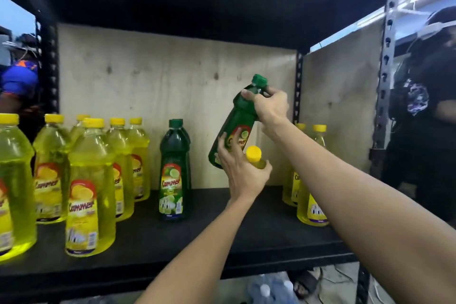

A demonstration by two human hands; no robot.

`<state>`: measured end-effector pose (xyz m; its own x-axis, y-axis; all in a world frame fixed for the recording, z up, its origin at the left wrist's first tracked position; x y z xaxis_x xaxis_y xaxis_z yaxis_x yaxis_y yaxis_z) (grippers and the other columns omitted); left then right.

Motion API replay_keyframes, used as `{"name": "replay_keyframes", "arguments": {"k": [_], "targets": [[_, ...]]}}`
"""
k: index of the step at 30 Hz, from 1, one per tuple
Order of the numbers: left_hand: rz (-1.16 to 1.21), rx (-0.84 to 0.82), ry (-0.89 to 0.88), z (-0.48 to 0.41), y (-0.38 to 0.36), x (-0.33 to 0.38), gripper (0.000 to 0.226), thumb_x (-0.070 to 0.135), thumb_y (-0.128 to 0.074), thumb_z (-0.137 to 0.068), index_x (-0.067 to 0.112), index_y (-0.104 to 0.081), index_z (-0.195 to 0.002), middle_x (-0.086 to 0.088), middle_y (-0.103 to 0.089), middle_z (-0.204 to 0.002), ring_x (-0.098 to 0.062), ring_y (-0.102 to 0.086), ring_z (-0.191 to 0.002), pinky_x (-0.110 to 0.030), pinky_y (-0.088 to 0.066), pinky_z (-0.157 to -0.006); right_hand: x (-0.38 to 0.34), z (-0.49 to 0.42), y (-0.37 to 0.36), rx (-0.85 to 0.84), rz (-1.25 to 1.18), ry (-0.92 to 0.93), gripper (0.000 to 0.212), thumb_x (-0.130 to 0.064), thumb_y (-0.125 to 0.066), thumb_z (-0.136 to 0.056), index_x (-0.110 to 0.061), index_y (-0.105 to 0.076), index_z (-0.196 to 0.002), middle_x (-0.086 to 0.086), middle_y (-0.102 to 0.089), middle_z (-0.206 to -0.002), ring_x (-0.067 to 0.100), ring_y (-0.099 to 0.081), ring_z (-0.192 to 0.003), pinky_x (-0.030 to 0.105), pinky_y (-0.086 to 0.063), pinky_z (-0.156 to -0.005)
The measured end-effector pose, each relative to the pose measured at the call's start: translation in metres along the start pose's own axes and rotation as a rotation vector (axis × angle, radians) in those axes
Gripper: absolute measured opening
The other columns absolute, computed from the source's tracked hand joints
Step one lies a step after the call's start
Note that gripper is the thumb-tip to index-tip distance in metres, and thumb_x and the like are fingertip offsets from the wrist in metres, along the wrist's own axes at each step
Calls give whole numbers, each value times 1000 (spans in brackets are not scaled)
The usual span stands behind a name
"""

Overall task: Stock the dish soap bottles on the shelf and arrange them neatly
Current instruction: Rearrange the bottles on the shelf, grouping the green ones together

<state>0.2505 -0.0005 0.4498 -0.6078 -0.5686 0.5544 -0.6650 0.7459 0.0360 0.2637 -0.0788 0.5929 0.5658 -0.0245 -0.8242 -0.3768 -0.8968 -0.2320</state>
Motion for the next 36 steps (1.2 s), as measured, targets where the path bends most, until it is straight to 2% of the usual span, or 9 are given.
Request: {"name": "replay_keyframes", "arguments": {"k": [4,7,9,12,16,18,22,26,36], "targets": [[18,-33,-45,-1,-12,-18,50,39,-81,-60,21,-59,-101,-2,-51,-115,-22,-50,-109,-42,-46,-97,-6,-21,12,63,-12,54,56,-26,-91,-63,-12,-73,-114,6,-73,-109,23,-72,-96,40,-62,-82],[113,-197,-58,-11,-23,-14,37,32,-82,-63,22,-59,-91,6,-62,-92,-14,-58,-87,-30,-51,-80,-17,-33,18,83,18,104,57,-29,-90,-65,-13,-71,-117,5,-71,-113,22,-69,-102,40,-61,-87],[78,-288,-9,-23,-32,-7,36,33,-84,-60,26,-59,-86,7,-65,-90,-16,-61,-86,-27,-52,-77,-25,-39,19,74,33,140,51,-27,-90,-67,-13,-73,-113,3,-72,-107,20,-70,-97,37,-61,-84],[-30,-437,85,-45,-57,2,46,37,-87,-59,26,-63,-97,3,-69,-103,-23,-65,-101,-31,-52,-84,-35,-47,21,93,54,186,43,-23,-88,-71,-12,-74,-110,2,-72,-102,16,-69,-92,28,-61,-80],[-136,-548,135,-67,-88,5,76,48,-88,-62,19,-57,-126,-5,-64,-126,-28,-59,-120,-38,-50,-95,-46,-56,22,159,45,208,53,-30,-89,-65,-16,-73,-114,3,-70,-110,20,-66,-103,34,-60,-89],[-121,-552,181,-74,-97,0,79,56,-86,-60,18,-58,-124,-6,-65,-125,-29,-59,-119,-37,-50,-94,-51,-61,24,188,39,226,56,-33,-89,-65,-17,-72,-116,-1,-69,-109,20,-64,-108,36,-57,-94],[14,-494,314,-86,-105,-20,56,61,-80,-67,21,-65,-102,-1,-71,-110,-25,-65,-106,-30,-47,-82,-60,-75,34,207,-4,249,59,-31,-89,-70,-17,-68,-123,-6,-62,-107,15,-61,-106,35,-53,-100],[92,-462,352,-95,-103,-40,54,65,-77,-68,20,-63,-95,0,-71,-102,-25,-66,-99,-29,-46,-77,-64,-85,37,207,-88,200,65,-31,-90,-68,-18,-65,-127,-3,-64,-114,16,-63,-106,34,-56,-96],[60,-612,313,-102,-99,-67,77,48,-83,-71,19,-47,-133,-7,-62,-128,-29,-59,-114,-37,-50,-92,-78,-83,27,142,-144,137,52,-24,-91,-68,-19,-67,-114,5,-66,-115,19,-68,-95,37,-62,-84]]}}
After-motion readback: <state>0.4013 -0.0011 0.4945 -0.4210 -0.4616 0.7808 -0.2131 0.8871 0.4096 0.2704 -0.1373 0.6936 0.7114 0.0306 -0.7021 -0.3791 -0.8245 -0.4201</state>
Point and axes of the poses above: each hand's wrist, its own z-axis away from the middle knuckle, its own y-axis out of the back of the hand, x = y × z, the point moved 4 cm from there along -z, towards the middle knuckle
